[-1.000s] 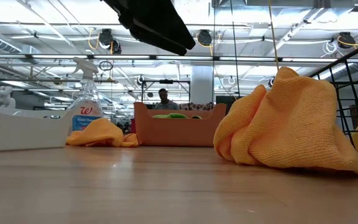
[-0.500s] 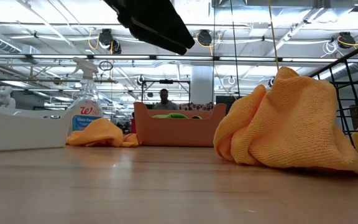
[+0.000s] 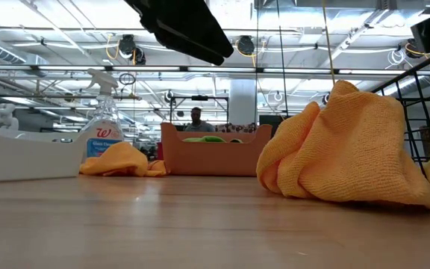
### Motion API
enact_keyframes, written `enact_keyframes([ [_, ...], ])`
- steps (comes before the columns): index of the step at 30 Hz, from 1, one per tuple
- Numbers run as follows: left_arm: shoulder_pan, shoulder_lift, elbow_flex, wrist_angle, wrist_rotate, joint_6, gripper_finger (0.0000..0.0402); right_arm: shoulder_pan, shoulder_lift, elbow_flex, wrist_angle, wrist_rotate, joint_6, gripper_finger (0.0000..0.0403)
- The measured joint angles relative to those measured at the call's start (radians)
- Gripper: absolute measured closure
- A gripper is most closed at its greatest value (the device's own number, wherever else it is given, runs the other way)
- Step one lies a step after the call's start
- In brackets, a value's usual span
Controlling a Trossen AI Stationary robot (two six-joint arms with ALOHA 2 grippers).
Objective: Sort microfiber towel by color & place in baskets
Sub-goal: Put the yellow microfiber cloth into the black wire basket
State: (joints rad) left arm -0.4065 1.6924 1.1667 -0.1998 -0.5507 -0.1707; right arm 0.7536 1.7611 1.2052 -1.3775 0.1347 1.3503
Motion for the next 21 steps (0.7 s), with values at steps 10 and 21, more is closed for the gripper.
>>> enact_keyframes([
  [10, 0.0, 0.0, 0.0, 0.0, 0.0, -0.001, 0.0105, 0.027, 0.0, 0.08, -0.125, 0.032, -0.066, 0.0274],
  [21, 0.0, 0.0, 0.0, -0.012, 0.021, -0.006, 0.0105, 0.107, -0.046, 0.194, -0.172, 0.155, -0.083, 0.0214],
])
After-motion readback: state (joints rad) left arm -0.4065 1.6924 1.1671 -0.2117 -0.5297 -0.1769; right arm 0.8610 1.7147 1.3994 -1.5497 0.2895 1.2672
